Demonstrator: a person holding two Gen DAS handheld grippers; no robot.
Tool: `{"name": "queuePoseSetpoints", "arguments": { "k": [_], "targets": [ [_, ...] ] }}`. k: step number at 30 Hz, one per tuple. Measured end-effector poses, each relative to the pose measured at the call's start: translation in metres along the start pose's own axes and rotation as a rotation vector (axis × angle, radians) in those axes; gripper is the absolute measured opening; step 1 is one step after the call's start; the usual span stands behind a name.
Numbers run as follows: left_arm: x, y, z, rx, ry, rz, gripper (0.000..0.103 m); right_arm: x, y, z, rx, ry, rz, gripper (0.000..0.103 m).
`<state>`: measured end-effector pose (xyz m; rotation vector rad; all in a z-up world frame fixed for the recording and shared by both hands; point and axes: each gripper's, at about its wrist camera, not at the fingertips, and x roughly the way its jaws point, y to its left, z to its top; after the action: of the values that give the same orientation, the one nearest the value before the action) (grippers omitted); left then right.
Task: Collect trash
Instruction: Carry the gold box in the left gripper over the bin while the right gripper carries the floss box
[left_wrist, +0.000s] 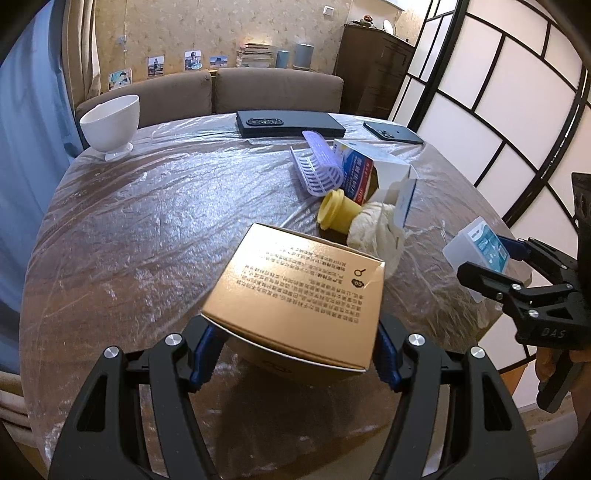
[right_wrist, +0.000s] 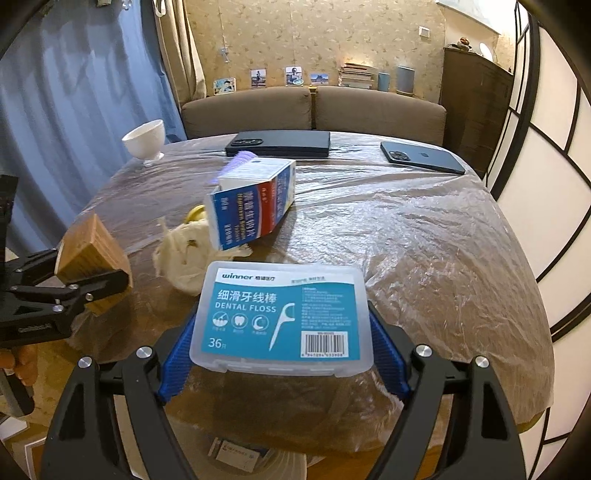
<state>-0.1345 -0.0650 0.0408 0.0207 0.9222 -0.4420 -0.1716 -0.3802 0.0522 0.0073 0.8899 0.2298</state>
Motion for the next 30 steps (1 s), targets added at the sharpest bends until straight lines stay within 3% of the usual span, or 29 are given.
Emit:
{"name": "queuePoseSetpoints", "arguments": {
  "k": [30],
  "targets": [
    [-0.029, -0.031, -0.037, 0.047, 0.025, -0.014, 0.068, -0.04, 0.028, -0.04, -0.08, 0.035, 0.131, 0.081]
  ]
}}
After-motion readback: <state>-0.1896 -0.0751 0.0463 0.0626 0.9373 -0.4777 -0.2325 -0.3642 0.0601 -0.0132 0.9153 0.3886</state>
